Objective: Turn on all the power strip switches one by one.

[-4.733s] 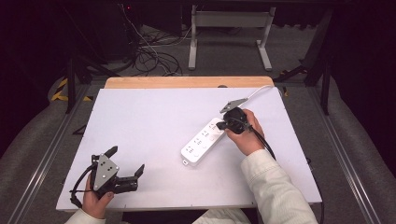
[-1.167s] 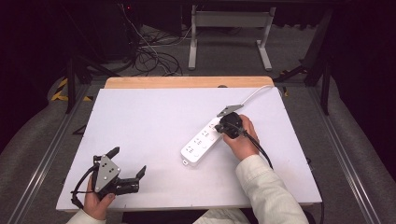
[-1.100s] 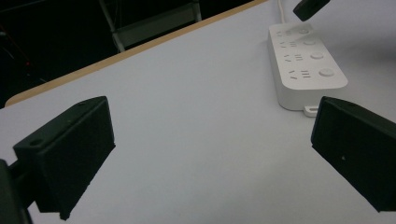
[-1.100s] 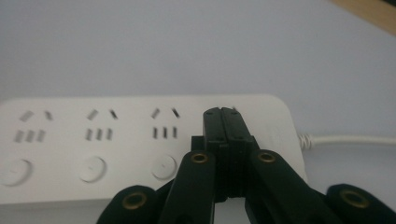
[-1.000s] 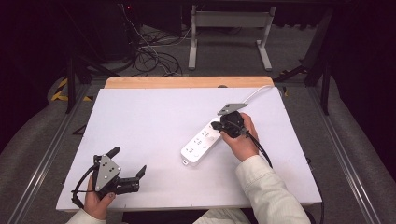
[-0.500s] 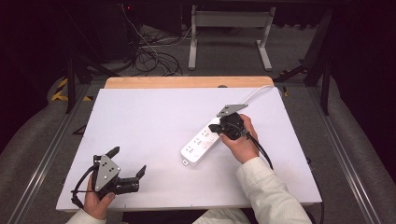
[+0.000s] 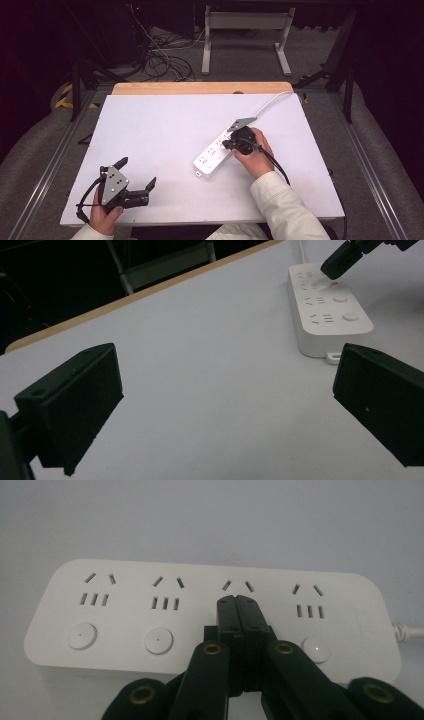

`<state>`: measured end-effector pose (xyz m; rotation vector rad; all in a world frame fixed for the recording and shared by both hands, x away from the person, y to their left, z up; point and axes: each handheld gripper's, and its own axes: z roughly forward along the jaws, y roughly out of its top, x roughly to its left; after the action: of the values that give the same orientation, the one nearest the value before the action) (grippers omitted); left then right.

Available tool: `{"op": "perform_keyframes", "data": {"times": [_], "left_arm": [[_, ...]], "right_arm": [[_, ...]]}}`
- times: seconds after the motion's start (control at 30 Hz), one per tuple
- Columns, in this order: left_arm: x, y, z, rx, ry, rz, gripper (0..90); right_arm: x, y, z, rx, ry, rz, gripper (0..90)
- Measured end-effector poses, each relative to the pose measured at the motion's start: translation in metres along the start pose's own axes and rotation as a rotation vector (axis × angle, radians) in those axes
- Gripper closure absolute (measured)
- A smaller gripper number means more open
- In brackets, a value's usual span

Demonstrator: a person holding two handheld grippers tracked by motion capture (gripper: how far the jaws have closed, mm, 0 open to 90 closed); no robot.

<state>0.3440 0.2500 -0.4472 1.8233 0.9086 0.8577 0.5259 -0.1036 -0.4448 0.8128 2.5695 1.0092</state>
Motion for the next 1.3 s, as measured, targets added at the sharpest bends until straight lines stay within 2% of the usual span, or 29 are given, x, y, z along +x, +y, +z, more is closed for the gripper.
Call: {"op": "perform_keyframes", "data": {"times": [0.57,0.77,0.9,1.3], "left_arm": [[-0.0004,0.0000,-0.0001,0.000,0.000,0.001,0.0],[-0.0005,0.0000,-0.0002,-0.001,0.001,0.003,0.0],[-0.0006,0.0000,0.0001,0.001,0.001,0.005,0.0],[-0.0011,0.0000,-0.0001,0.000,-0.002,0.006,0.0]], "right_arm": [[0.0042,-0.0060,0.0039,-0.003,-0.023,-0.013,90.0],[0.0033,-0.0074,0.0046,-0.006,-0.017,0.001,90.0],[0.0059,-0.0062,0.0053,0.007,-0.035,-0.014,90.0],[0.0038,-0.0058,0.0067,0.014,-0.027,0.018,90.0]]}}
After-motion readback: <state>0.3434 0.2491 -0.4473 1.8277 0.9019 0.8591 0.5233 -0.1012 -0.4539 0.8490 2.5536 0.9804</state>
